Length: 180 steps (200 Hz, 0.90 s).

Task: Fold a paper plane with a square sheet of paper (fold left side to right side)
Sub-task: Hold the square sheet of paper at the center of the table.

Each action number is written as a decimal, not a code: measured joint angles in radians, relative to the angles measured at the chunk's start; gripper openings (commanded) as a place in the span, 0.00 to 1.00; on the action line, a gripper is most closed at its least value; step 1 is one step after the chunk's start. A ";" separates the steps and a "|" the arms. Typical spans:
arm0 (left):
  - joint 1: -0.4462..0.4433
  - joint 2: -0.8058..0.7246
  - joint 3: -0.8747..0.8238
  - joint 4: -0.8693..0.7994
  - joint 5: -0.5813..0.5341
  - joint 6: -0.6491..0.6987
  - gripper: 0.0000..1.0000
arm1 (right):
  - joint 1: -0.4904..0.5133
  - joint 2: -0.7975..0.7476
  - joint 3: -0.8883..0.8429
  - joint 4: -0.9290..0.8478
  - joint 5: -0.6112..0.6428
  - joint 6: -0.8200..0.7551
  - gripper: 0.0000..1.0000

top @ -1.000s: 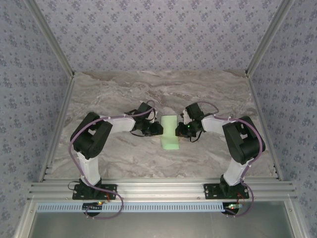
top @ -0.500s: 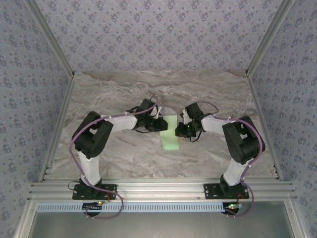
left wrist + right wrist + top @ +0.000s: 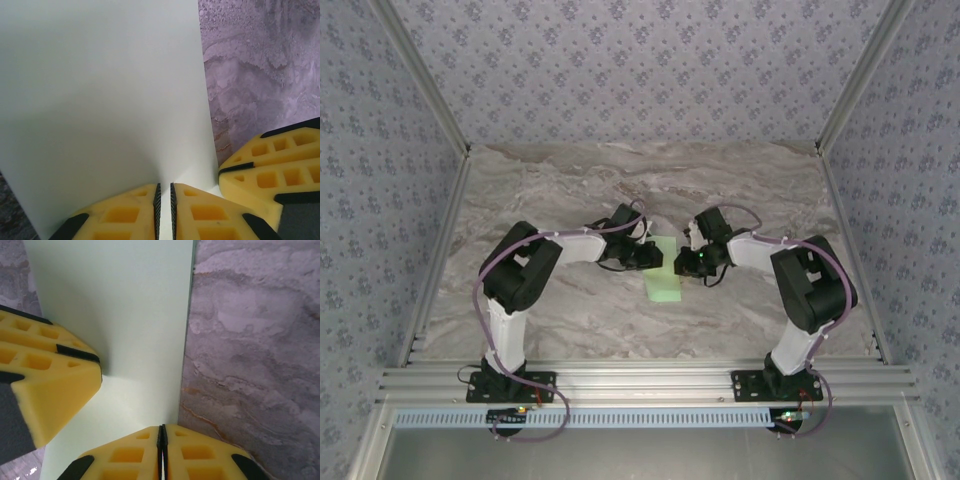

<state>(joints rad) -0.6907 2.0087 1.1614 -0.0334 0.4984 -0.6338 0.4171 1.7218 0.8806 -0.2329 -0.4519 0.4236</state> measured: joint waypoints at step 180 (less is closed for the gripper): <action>-0.018 -0.014 -0.007 0.000 -0.044 -0.004 0.17 | -0.046 0.214 0.201 0.075 -0.101 0.016 0.09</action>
<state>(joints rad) -0.7090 1.9942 1.1545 -0.0338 0.4541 -0.6380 0.3714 1.9358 1.0817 -0.1581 -0.5533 0.4397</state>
